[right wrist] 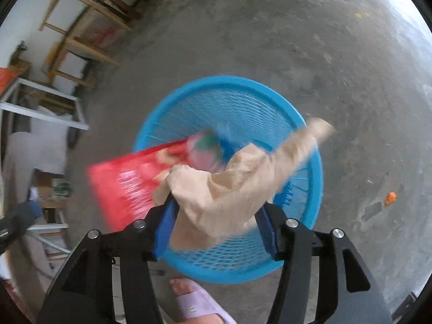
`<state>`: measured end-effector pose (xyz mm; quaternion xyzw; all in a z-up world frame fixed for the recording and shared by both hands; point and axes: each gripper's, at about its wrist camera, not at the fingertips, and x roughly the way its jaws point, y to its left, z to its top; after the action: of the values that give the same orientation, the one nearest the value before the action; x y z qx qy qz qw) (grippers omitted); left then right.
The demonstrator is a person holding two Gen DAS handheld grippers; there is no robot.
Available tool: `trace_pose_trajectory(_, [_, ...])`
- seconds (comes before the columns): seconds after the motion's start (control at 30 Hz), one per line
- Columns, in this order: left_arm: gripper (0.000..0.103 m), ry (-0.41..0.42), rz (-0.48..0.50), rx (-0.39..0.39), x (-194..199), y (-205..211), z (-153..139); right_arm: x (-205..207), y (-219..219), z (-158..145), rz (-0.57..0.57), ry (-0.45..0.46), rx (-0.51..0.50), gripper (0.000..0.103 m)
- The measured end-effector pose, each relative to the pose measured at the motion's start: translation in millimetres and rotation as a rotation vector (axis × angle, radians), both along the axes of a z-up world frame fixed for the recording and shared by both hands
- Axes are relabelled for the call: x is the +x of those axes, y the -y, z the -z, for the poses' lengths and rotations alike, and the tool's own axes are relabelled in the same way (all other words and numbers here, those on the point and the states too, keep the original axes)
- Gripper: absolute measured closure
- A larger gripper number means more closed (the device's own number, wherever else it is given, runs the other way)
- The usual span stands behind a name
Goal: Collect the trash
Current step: 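Carry the red bag and tissue over the wastebasket and open both tools, then swing both open tools back over the table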
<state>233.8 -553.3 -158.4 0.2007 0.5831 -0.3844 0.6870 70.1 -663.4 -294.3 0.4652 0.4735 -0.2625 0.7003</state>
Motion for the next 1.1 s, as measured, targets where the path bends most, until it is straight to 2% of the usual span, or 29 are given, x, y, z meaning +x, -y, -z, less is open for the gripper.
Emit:
trace_pose_trajectory(0.07, [0.055, 0.016, 0.000, -0.021, -1.1, -1.0, -11.1, -3.8, 2.3, 0.7, 0.014, -0.001, -0.010, 0.049])
trace_pose_trajectory(0.17, [0.051, 0.053, -0.011, -0.053, -1.5, -13.9, -26.1, -10.3, 4.4, -6.4, 0.024, 0.023, -0.043, 0.040])
trace_pose_trajectory(0.27, [0.048, 0.074, -0.037, -0.092, -6.2, -24.7, -53.2, -17.0, 6.1, -17.1, 0.034, 0.035, -0.074, 0.038])
trace_pose_trajectory(0.33, [0.046, 0.073, -0.042, -0.118, -7.7, -35.0, -70.1, -20.6, 4.9, -23.7, 0.033, 0.068, -0.068, 0.033])
trace_pose_trajectory(0.4, [0.043, 0.073, -0.034, -0.157, -15.4, -49.6, -93.8, -17.0, 1.6, -26.1, -0.001, 0.087, -0.057, 0.027])
trace_pose_trajectory(0.47, [0.040, 0.087, -0.020, -0.198, -22.3, -67.2, -118.9, -10.6, -0.5, -22.7, -0.034, 0.069, -0.046, 0.027])
trace_pose_trajectory(0.53, [0.036, 0.118, -0.007, -0.241, -28.2, -93.0, -147.9, -12.2, -2.3, -25.2, -0.022, 0.076, -0.045, 0.027])
trace_pose_trajectory(0.67, [0.031, 0.195, -0.015, -0.332, -39.7, -168.5, -204.0, -24.8, 1.1, -37.3, 0.032, 0.124, -0.054, 0.027])
trace_pose_trajectory(0.8, [0.025, 0.291, -0.047, -0.388, -52.8, -243.8, -236.5, -36.5, 2.0, -51.3, 0.060, 0.135, -0.072, 0.031])
trace_pose_trajectory(0.97, [0.020, 0.369, -0.130, -0.431, -70.0, -342.4, -250.5, -50.5, -16.2, -78.0, 0.033, 0.163, -0.097, 0.031])
trace_pose_trajectory(1.1, [0.020, 0.397, -0.270, -0.455, -79.2, -429.7, -249.3, -63.8, -51.6, -125.4, -0.049, 0.206, -0.157, 0.031])
